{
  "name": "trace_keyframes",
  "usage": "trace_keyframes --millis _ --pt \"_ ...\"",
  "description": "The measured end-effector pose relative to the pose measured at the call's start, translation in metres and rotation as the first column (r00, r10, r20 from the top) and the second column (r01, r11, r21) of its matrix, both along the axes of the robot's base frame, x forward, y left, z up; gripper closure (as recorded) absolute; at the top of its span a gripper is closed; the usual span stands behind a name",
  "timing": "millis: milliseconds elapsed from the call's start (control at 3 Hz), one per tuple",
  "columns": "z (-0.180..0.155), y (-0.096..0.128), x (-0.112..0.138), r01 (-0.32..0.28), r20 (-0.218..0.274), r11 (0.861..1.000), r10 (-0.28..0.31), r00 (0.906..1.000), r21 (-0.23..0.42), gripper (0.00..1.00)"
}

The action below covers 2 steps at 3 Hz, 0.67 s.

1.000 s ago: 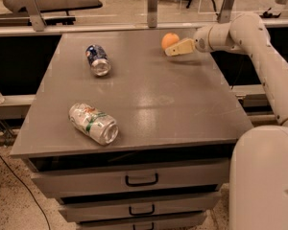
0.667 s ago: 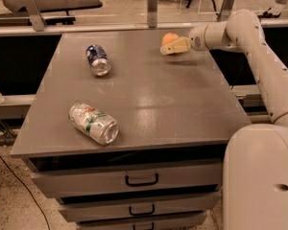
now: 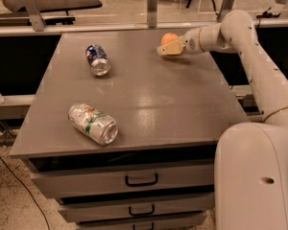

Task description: Move orange near pepsi can

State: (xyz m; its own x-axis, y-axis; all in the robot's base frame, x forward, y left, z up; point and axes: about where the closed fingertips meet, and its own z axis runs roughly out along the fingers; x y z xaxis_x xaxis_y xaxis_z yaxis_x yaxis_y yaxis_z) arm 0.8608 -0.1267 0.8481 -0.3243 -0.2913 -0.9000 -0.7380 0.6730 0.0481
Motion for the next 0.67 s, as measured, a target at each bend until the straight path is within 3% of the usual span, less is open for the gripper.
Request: trace_keyframes --millis 333,667 --pt "-0.007 0.004 -0.005 -0.017 -0.024 1.0 0.017 0.9996 -0.001 0.64" --pt "0.005 0.006 -0.014 -0.043 0.001 0.999 0.043 0.9991 -0.021 0.87"
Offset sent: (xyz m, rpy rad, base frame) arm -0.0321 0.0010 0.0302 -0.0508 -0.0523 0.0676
